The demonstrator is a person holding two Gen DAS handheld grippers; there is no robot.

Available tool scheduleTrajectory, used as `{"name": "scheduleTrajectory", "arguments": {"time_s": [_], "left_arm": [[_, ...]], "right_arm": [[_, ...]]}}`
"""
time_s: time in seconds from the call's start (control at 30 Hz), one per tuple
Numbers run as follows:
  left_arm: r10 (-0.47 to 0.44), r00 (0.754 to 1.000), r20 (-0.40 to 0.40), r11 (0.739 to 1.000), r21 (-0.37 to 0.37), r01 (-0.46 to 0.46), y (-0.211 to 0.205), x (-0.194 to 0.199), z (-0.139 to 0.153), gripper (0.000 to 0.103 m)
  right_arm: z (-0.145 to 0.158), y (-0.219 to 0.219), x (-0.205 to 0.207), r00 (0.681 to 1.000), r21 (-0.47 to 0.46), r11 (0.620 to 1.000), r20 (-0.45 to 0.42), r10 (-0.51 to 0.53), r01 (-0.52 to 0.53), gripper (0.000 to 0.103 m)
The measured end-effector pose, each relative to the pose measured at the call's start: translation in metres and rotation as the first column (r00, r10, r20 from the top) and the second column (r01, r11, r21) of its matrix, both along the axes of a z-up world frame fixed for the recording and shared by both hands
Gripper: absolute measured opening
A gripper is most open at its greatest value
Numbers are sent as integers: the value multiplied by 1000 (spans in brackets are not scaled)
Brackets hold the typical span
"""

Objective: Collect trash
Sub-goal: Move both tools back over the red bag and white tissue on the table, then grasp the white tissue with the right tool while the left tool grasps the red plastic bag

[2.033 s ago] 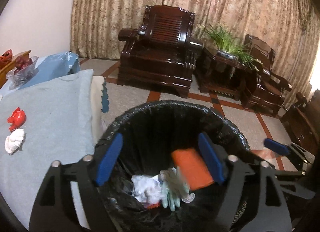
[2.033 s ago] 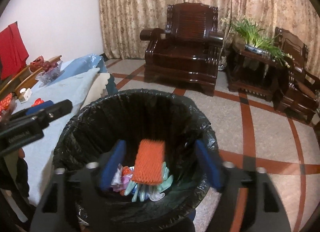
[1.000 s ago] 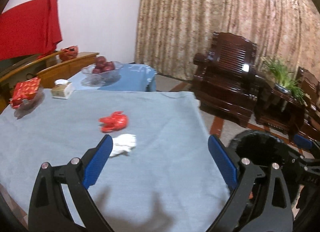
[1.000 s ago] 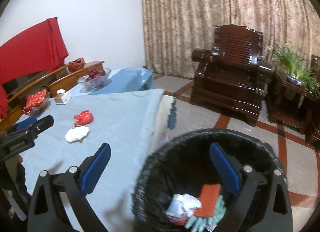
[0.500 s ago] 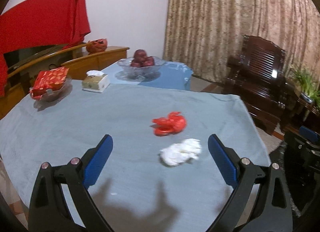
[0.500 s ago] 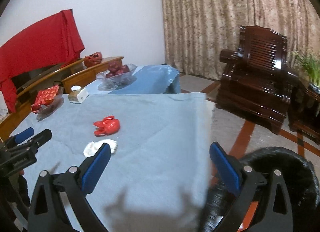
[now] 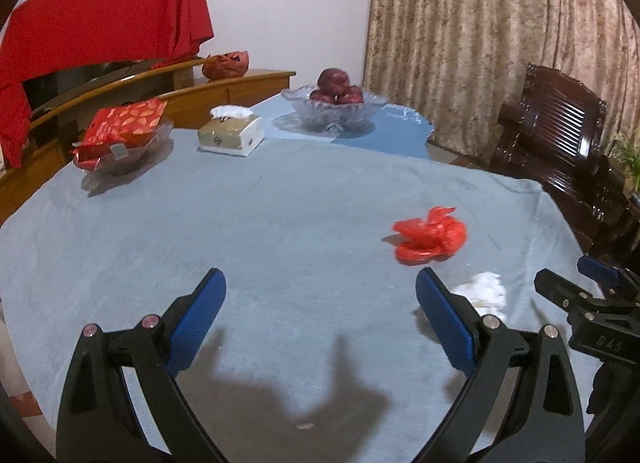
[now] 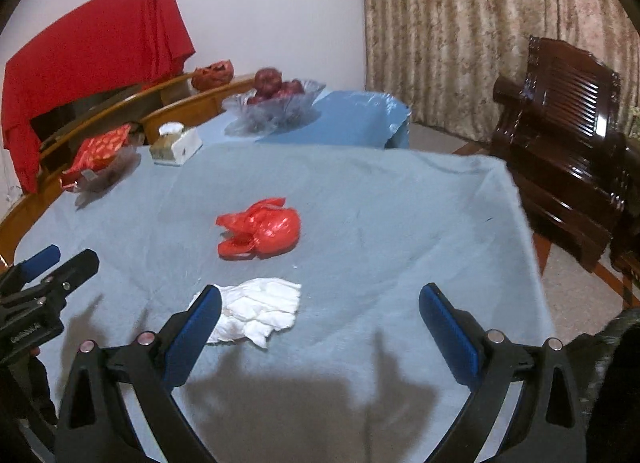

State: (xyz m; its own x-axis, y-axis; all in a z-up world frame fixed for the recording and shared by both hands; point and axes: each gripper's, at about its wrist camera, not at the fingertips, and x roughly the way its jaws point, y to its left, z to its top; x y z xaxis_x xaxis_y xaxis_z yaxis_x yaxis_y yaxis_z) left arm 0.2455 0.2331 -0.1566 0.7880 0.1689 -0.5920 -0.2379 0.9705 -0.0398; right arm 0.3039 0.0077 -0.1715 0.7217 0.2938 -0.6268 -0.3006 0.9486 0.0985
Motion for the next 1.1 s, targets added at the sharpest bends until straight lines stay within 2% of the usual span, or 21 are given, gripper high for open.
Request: {"name": "scheduleTrajectory", "arguments": {"time_s": [0.37, 0.53, 0.63, 0.7, 0.8, 0.9, 1.1], "left_arm": [[20, 1000, -24, 1000, -11, -21, 18, 13, -19, 93], [27, 999, -35, 1000, -14, -28, 19, 14, -23, 93], [29, 999, -38, 999, -21, -30, 20, 15, -24, 93], [29, 999, -41, 999, -21, -30, 19, 16, -25, 93], [22, 999, -42, 999, -23, -23, 17, 19, -25, 93], [9, 999, -45, 1000, -27, -10, 12, 23, -24, 93], [-30, 999, -44, 999, -36, 29, -6, 38, -23, 93]], "right_arm": [[-31, 40, 23, 993, -53, 995, -85, 77, -82, 94], [-40, 49, 21, 987, -47, 991, -111, 120, -126, 78], [-40, 50, 21, 980, -15, 988, -123, 154, -157, 58], [-40, 51, 20, 973, 16, 982, -136, 186, -186, 38], [-38, 51, 19, 966, 42, 976, -139, 218, -215, 25], [-37, 49, 18, 962, 49, 972, -140, 234, -229, 19], [-25, 26, 29, 975, 61, 981, -117, 190, -184, 18]]}}
